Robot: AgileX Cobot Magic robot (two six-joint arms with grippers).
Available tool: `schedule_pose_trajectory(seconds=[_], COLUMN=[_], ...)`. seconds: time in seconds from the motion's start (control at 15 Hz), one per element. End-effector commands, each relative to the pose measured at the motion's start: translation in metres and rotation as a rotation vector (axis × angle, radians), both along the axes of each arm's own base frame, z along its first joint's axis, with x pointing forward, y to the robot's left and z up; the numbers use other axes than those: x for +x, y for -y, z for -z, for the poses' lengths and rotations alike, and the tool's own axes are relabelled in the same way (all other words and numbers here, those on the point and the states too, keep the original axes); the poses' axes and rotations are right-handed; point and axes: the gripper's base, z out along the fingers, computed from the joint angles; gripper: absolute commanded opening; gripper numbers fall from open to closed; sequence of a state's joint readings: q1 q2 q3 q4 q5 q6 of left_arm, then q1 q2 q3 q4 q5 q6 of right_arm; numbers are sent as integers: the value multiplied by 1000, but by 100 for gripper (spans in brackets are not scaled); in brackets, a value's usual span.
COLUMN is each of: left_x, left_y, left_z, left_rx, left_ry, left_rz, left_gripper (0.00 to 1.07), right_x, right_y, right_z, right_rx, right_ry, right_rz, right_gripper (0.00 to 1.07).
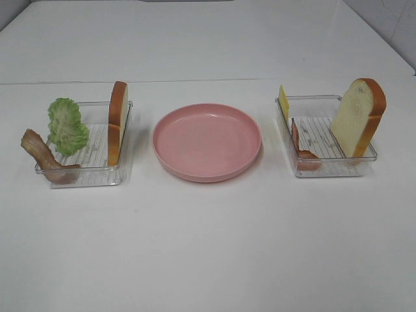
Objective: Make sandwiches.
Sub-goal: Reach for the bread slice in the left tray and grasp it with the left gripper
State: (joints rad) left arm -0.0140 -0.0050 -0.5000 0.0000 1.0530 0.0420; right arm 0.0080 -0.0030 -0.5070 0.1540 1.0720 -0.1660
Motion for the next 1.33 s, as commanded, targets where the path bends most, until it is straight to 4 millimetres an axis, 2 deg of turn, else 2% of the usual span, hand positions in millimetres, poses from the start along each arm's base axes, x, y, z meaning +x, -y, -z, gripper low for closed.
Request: schedule_pose_trajectory(seconds=[0.07, 1.33], left_x=[-3, -3], left_y=[1, 1], left_z=[0, 0], left_rx=[-8, -8], left_ry=[29, 29], left_rz=[12, 12], left_gripper=[89, 89], right_x=[-2, -2], right_y=[0, 0], right_z=[0, 0], right_rx=[6, 6], right_ry=[20, 20], right_rz=[6, 6], right_gripper=[77, 77])
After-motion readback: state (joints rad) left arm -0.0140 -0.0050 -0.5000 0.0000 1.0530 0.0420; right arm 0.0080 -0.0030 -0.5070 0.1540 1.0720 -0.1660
